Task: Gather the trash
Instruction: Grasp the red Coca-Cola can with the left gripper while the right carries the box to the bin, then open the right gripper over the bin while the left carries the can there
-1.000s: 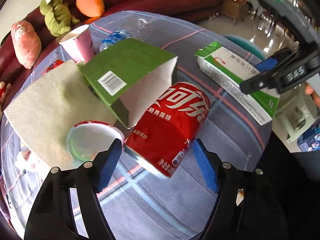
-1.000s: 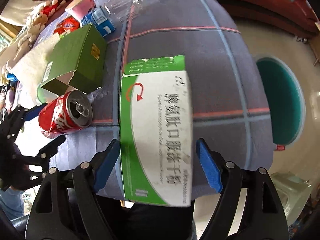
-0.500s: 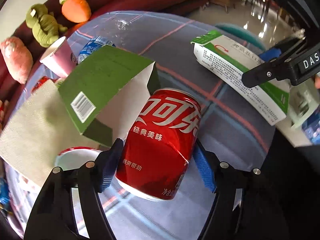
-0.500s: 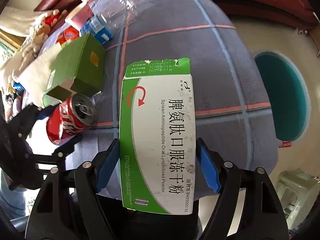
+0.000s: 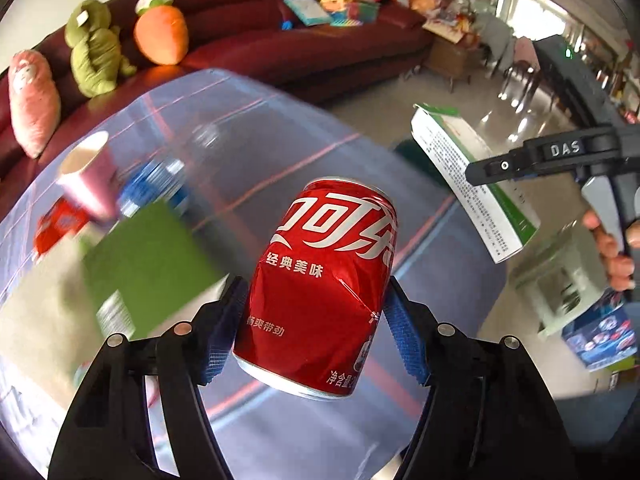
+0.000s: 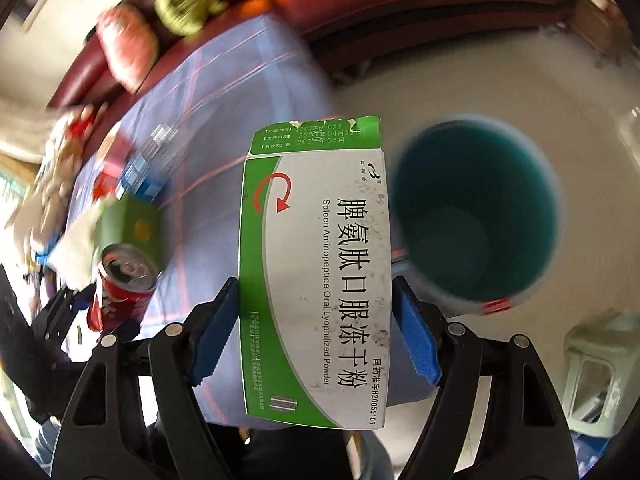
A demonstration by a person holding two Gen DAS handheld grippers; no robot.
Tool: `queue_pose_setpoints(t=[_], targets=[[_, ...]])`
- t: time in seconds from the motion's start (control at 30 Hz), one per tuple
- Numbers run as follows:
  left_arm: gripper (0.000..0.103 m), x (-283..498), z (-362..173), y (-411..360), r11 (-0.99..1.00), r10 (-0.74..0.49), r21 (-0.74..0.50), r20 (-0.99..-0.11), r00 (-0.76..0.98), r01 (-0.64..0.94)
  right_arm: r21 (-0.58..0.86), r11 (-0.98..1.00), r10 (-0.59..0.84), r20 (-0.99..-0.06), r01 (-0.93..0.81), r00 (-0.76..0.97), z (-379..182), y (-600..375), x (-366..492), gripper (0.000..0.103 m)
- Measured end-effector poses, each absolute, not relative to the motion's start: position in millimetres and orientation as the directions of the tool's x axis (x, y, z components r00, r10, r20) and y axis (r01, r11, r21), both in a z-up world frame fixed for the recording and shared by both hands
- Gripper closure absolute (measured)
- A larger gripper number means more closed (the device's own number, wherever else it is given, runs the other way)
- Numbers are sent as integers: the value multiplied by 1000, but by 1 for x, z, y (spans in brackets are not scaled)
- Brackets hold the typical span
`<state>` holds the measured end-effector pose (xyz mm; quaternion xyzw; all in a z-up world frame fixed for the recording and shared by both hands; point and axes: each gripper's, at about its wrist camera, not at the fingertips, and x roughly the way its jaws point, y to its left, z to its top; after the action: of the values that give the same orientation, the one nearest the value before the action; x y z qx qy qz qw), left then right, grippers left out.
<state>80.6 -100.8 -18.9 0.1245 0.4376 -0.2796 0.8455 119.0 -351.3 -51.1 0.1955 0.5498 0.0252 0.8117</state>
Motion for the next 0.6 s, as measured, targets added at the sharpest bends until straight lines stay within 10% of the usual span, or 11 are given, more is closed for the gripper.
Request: queue_pose_setpoints(t=[0.6], targets=[[34, 156, -41, -238, 753, -423, -111, -837, 347, 648, 321, 864, 218, -933, 388, 288, -113, -462, 169, 26]])
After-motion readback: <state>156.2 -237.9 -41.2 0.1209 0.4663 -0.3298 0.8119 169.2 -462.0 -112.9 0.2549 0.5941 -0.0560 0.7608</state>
